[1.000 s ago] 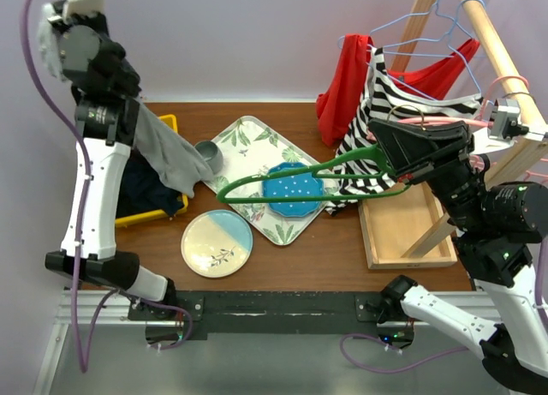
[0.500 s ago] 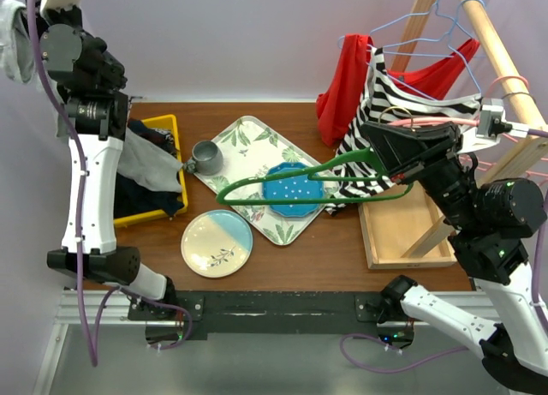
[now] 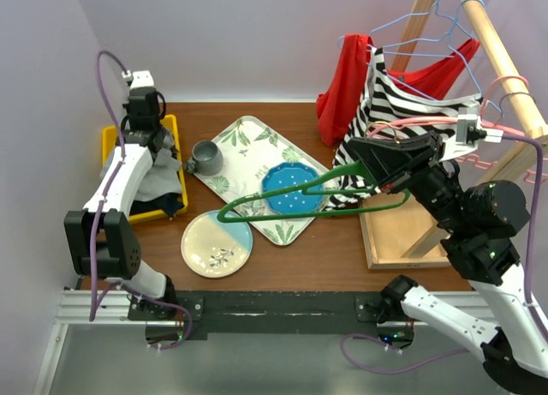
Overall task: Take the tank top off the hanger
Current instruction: Place the tank top in the bin.
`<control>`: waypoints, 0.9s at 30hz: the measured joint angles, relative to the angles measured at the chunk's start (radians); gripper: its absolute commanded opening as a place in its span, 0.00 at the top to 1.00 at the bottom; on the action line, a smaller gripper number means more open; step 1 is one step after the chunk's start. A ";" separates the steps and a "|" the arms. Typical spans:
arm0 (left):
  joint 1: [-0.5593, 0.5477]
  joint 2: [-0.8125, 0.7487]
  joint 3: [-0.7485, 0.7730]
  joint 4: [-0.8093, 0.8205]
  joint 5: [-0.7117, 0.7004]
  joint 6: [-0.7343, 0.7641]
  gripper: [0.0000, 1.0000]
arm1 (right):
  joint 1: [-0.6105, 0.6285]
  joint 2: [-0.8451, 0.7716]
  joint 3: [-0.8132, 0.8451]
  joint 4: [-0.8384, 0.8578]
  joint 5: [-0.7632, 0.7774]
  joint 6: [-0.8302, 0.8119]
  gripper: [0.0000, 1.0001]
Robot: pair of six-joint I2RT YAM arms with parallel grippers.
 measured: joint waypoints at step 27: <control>0.249 0.116 -0.320 0.190 0.252 -0.547 0.28 | 0.000 -0.002 -0.060 0.042 -0.031 0.008 1.00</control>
